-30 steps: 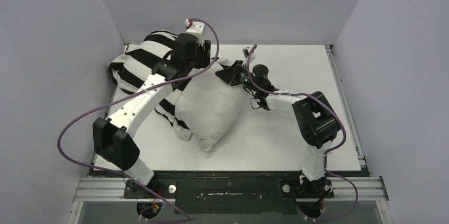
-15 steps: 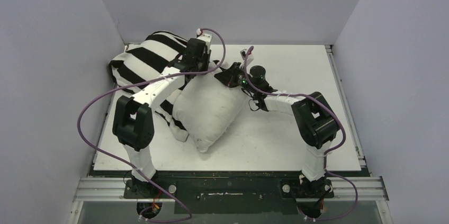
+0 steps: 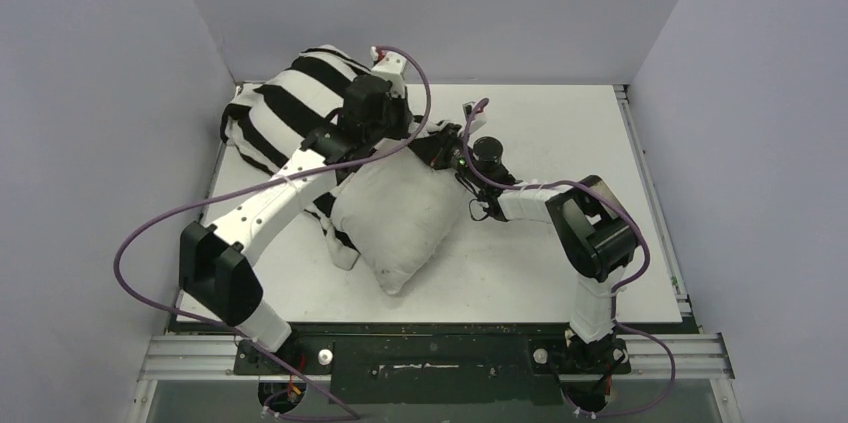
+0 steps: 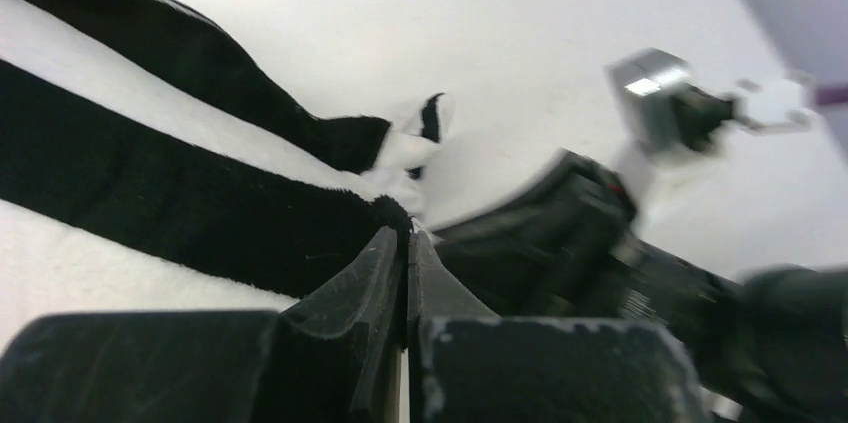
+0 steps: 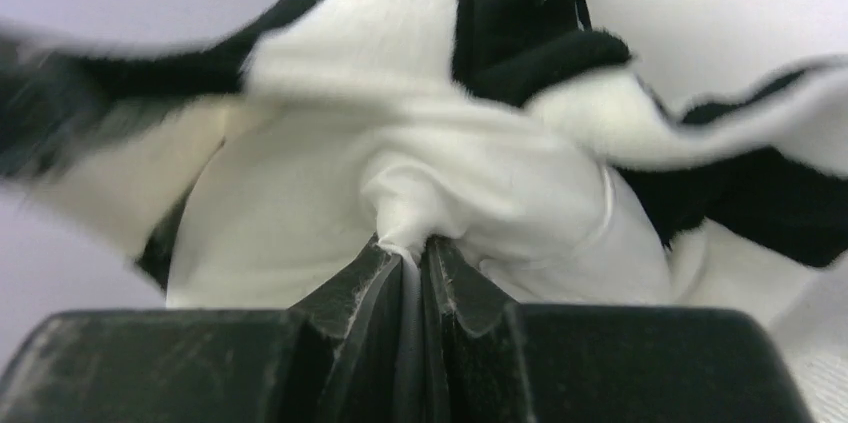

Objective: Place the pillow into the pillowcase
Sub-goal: Stuff the pillow into the pillowcase.

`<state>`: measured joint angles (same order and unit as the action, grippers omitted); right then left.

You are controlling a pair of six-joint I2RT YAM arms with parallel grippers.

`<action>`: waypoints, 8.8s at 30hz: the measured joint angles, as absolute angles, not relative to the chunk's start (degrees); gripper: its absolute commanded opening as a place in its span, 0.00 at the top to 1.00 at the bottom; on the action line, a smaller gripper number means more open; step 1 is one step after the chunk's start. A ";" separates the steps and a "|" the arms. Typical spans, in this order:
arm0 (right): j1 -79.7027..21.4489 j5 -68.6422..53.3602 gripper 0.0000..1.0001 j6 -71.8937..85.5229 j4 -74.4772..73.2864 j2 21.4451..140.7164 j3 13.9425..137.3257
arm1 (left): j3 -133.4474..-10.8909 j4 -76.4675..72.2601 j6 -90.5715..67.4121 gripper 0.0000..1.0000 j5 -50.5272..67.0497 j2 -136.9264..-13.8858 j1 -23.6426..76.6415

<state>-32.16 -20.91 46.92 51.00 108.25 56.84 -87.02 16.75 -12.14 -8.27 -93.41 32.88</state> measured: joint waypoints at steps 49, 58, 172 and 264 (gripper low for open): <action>-37.19 -10.59 0.00 16.03 12.16 84.40 65.32 | -61.21 12.82 -18.15 0.48 12.49 -77.62 15.31; -52.99 6.26 0.01 4.43 1.15 100.62 76.82 | -56.64 12.43 -19.03 0.48 13.56 -78.70 10.55; -20.18 1.19 0.00 38.46 9.23 53.06 36.10 | -67.55 3.16 24.05 1.00 -27.92 -92.09 52.66; -19.84 -29.26 1.00 45.63 23.64 80.73 55.61 | -89.80 24.18 -10.04 0.57 -6.46 -76.09 26.98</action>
